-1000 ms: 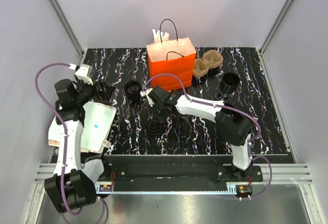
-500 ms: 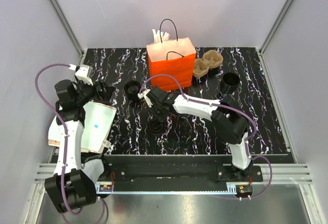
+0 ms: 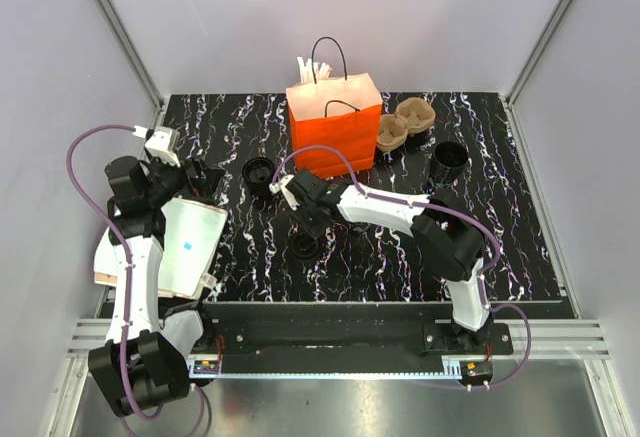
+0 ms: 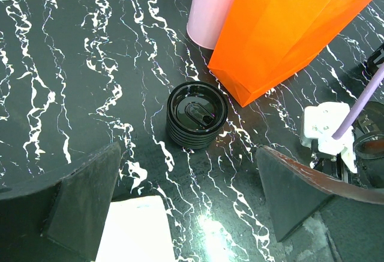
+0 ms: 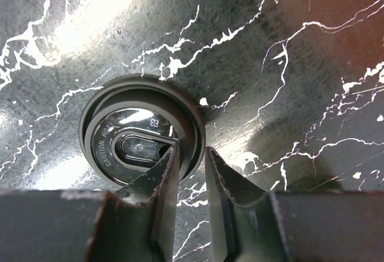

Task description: Pack the takeout coffee

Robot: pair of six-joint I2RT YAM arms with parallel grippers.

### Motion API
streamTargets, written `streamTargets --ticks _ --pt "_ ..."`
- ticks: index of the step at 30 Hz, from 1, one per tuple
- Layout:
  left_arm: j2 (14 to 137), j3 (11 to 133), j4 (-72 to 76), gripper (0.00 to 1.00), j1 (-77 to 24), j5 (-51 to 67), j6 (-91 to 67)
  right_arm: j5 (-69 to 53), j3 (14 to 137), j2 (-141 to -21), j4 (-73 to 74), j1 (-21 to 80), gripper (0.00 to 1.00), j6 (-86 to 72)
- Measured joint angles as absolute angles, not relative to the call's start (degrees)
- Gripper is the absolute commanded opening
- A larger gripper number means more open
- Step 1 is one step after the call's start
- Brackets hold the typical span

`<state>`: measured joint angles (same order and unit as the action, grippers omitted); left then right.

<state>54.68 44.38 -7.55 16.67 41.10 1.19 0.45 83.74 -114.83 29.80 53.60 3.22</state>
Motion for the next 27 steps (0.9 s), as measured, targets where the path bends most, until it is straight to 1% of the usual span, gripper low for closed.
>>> streamTargets --ticks 9,13,15,19,22,27 --pt "54.68 44.38 -7.53 0.99 16.97 41.41 1.02 0.38 82.39 -114.8 29.8 53.6 0.29 3.22" --pt "54.68 44.36 -7.42 0.99 16.99 41.43 0.97 0.38 82.24 -114.8 29.82 53.6 0.22 3.22" --pt "54.68 44.36 -7.27 0.99 17.02 41.45 0.97 -0.08 82.24 -114.8 29.82 53.6 0.14 3.18" --pt "54.68 44.36 -7.09 0.99 17.23 41.52 0.95 -0.54 82.35 -114.8 29.89 53.6 0.04 3.29" --pt "54.68 44.36 -6.96 0.99 17.34 41.65 0.93 -0.58 83.42 -114.8 30.92 53.6 0.01 3.53" --pt "54.68 44.36 -6.7 0.99 17.37 41.87 0.71 -1.08 87.94 -114.63 34.04 53.6 0.01 4.97"
